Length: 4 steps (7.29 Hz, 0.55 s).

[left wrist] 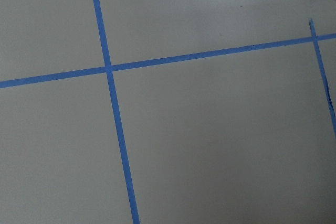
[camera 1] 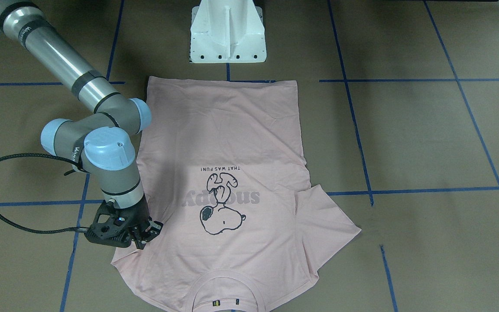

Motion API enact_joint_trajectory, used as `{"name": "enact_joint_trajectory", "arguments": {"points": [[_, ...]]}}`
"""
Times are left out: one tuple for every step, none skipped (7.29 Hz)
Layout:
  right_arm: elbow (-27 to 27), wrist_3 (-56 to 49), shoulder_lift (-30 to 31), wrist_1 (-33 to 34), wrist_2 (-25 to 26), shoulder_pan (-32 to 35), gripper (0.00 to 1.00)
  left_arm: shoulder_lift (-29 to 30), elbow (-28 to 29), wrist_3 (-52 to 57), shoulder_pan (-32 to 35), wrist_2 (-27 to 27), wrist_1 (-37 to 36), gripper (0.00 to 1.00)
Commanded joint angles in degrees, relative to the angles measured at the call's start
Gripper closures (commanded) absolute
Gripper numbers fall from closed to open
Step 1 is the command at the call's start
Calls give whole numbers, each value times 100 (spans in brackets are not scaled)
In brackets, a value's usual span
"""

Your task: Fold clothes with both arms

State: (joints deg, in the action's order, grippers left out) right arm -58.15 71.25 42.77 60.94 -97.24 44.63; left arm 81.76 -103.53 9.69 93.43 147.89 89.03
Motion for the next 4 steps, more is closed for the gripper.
{"name": "enact_joint_trajectory", "arguments": {"points": [[278, -6, -181, 76, 30, -16, 100, 6, -53, -11, 0, -6, 0, 0], [278, -6, -181, 102, 73, 27, 73, 15, -45, -11, 0, -6, 0, 0], [252, -32, -190, 120, 196, 54, 1, 128, -53, -159, 0, -6, 9, 0], [165, -363, -190, 111, 179, 167, 0, 425, -53, -865, -17, 3, 70, 0]]}}
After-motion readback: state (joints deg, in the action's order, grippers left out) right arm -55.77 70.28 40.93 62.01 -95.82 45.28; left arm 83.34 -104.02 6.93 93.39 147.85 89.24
